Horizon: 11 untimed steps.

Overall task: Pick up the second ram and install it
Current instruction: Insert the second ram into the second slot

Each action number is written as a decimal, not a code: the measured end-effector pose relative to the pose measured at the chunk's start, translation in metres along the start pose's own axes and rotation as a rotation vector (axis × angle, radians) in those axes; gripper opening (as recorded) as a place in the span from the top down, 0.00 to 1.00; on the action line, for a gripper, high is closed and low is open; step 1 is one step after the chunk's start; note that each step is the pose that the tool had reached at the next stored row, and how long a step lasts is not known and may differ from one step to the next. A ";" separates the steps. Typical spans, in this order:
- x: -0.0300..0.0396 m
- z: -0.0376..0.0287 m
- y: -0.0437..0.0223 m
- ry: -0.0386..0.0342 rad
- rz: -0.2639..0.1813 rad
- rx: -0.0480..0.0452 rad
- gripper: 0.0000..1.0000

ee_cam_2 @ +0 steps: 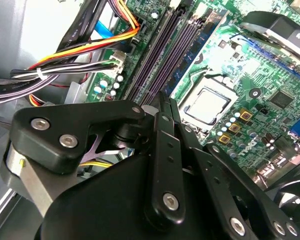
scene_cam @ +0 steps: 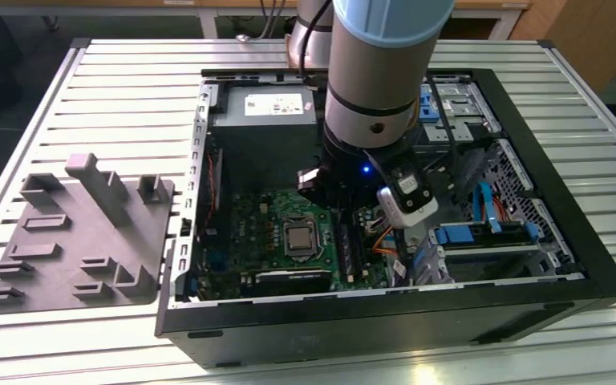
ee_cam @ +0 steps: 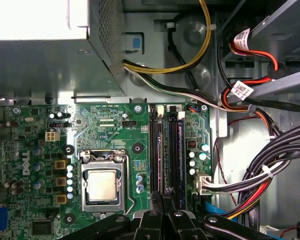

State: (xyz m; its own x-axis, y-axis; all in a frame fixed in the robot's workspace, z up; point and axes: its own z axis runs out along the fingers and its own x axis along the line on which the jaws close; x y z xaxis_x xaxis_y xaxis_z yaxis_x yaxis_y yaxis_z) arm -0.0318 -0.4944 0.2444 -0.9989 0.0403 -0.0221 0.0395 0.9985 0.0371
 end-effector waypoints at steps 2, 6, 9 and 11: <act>-0.0010 0.0001 0.0000 0.0002 0.000 0.0001 0.88; -0.0031 0.0002 0.0001 0.0008 0.000 0.0000 0.88; -0.0042 0.0002 0.0001 0.0012 0.000 0.0001 0.88; -0.0043 0.0002 0.0001 0.0012 0.000 0.0001 0.88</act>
State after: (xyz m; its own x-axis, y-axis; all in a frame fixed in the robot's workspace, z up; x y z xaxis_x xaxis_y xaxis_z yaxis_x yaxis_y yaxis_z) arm -0.0275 -0.4944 0.2443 -0.9990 0.0404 -0.0209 0.0396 0.9985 0.0369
